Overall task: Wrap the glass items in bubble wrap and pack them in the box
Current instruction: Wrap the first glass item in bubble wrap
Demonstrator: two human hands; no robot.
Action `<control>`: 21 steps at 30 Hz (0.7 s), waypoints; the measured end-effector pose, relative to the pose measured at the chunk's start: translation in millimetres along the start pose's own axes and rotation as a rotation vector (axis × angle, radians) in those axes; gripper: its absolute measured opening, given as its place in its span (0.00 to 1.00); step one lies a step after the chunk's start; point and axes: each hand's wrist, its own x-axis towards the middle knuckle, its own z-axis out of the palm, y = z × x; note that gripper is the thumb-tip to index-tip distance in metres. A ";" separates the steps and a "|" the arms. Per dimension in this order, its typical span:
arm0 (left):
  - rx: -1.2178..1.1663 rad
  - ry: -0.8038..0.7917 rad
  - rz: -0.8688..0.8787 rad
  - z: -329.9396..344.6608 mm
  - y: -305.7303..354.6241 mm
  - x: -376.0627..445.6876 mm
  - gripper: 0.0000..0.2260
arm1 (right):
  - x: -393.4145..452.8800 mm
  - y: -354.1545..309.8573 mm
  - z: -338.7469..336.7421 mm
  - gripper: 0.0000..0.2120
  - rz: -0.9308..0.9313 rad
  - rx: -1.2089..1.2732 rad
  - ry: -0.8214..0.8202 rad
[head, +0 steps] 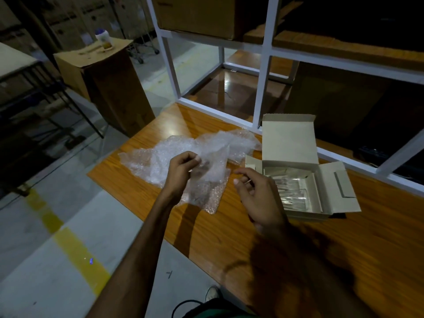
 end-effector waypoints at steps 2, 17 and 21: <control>-0.130 -0.030 -0.069 -2.9 12.8 -5.3 0.10 | 11.4 -8.4 0.3 0.14 -0.036 0.011 -0.030; -0.284 -0.226 -0.139 -16.3 34.7 -19.5 0.11 | 57.0 -32.5 -0.2 0.07 -0.136 -0.176 -0.147; -0.251 -0.153 -0.149 -10.6 31.8 -24.9 0.13 | 54.9 -27.2 -3.4 0.07 -0.156 -0.138 -0.185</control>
